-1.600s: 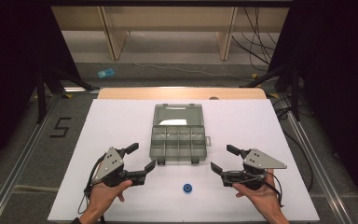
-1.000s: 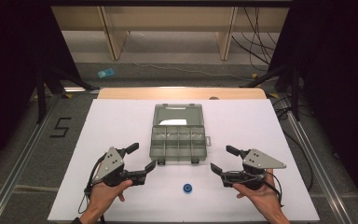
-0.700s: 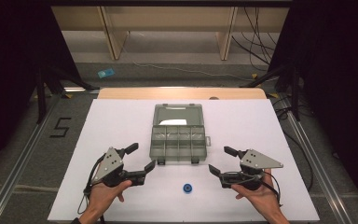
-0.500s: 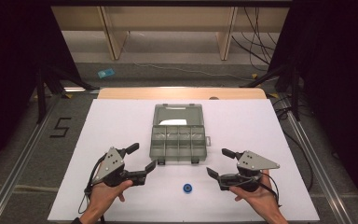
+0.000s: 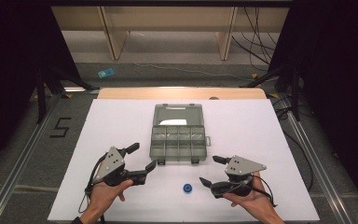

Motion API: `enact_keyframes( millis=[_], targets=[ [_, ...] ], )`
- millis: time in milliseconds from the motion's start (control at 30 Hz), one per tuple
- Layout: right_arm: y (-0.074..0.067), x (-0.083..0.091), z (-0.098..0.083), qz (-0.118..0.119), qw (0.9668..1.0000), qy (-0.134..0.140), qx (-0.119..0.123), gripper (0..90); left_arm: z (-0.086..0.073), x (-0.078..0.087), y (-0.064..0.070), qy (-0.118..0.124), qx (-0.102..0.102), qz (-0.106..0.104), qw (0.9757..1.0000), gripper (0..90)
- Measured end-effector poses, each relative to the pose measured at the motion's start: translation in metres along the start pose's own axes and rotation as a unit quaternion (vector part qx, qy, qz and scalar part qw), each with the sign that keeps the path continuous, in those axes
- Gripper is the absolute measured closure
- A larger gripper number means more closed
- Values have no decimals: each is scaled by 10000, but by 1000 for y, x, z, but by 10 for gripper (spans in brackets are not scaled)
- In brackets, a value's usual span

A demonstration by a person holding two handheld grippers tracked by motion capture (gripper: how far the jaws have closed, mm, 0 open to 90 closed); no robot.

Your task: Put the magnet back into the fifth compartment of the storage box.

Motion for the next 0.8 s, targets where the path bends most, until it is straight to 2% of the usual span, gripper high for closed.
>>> enact_keyframes(
  millis=[67, 167, 233, 300, 333, 667, 733, 767, 800],
  targets=[
    [-5, -3, -2, 172, 9998, -102, -39, 181, 0, 0, 0, 10, -4, 1, 10000, 161],
    [-9, -6, -5, 219, 9995, -241, -13, 181, 0, 0, 0, 12, 13, 5, 10000, 160],
    [-15, -11, -9, 382, 9984, -426, -26, 181, 0, 0, 0, 12, 14, 5, 10000, 161],
    [-17, -13, -10, 409, 9981, -465, -46, 181, 0, 0, 1, 2, -16, -6, 10000, 160],
    [-20, -16, -13, 474, 9970, -612, -45, 179, 0, 0, 1, -3, -15, -9, 10000, 160],
    [-30, -25, -20, 549, 9934, -978, 253, 179, 0, 0, 2, -14, -28, -32, 10000, 161],
    [-31, -28, -21, 577, 9920, -1077, 326, 185, 0, 0, 2, -16, -25, -40, 10000, 161],
    [-34, -31, -23, 631, 9895, -1234, 412, 205, 0, 0, 2, -16, -26, -39, 10000, 161],
    [-34, -31, -23, 631, 9895, -1234, 412, 205, 0, 0, 2, -14, -30, -39, 10000, 161]
  ],
)
Point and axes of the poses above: each handheld gripper's, and its own axes: x roughly backward along the jaws, z roughly out of its top, y roughly to its right, the point moved 7 cm from there along -x, roughly forward along the jaws, and after that the axes turned 1 degree about x, right-handed, at the moved point
